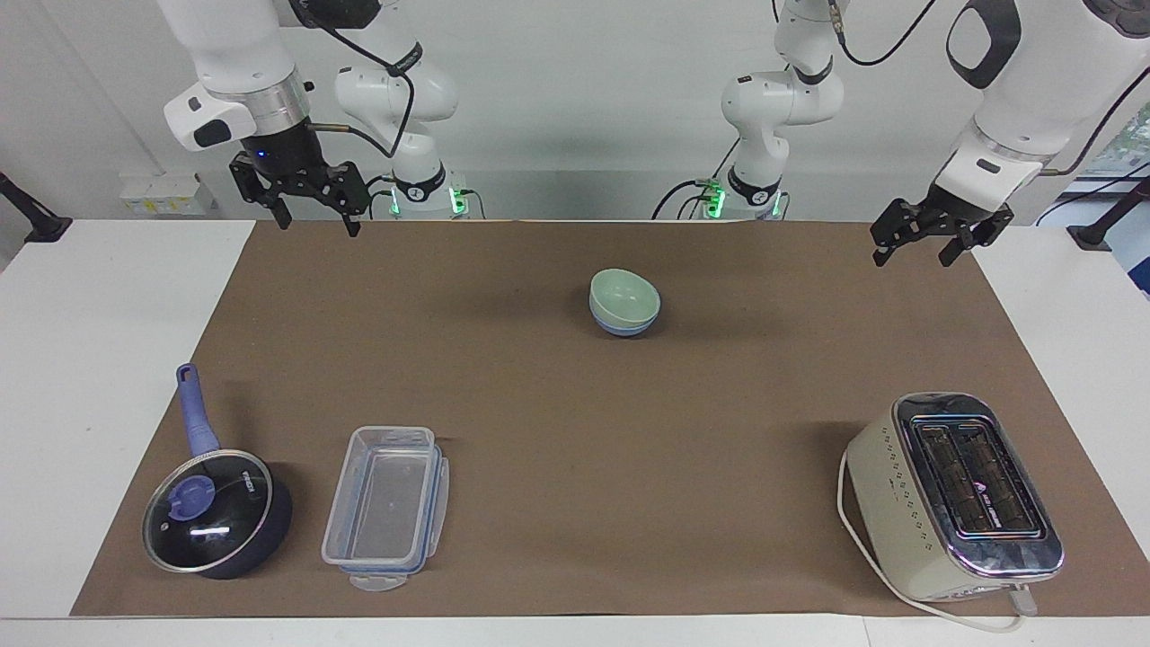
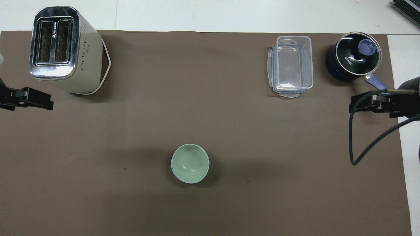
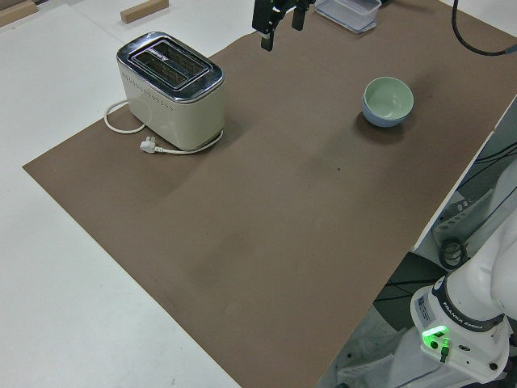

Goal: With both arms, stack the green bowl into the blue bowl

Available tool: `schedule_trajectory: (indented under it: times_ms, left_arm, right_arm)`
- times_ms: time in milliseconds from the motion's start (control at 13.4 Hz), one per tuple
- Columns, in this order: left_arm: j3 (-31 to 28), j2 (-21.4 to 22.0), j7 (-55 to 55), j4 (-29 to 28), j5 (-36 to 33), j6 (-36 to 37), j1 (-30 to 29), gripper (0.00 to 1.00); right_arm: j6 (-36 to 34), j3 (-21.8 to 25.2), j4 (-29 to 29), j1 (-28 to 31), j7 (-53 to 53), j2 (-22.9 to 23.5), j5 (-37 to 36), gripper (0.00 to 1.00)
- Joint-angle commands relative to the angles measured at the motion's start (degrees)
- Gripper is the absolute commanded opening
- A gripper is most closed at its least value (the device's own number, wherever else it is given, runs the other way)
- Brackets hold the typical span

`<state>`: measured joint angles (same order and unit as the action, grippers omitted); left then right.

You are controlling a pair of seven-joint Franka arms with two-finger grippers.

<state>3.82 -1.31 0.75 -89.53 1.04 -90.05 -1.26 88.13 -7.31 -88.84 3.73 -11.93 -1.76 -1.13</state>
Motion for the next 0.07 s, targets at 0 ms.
schedule_trajectory:
  times_ms: [0]
  left_arm:
    - [0.4, 0.35, 0.22, 0.32, -0.87, 0.14, -0.59, 1.0]
  right_arm:
    - [0.37, -0.69, -1.6, 1.1, -0.73, -1.4, 1.22, 1.0]
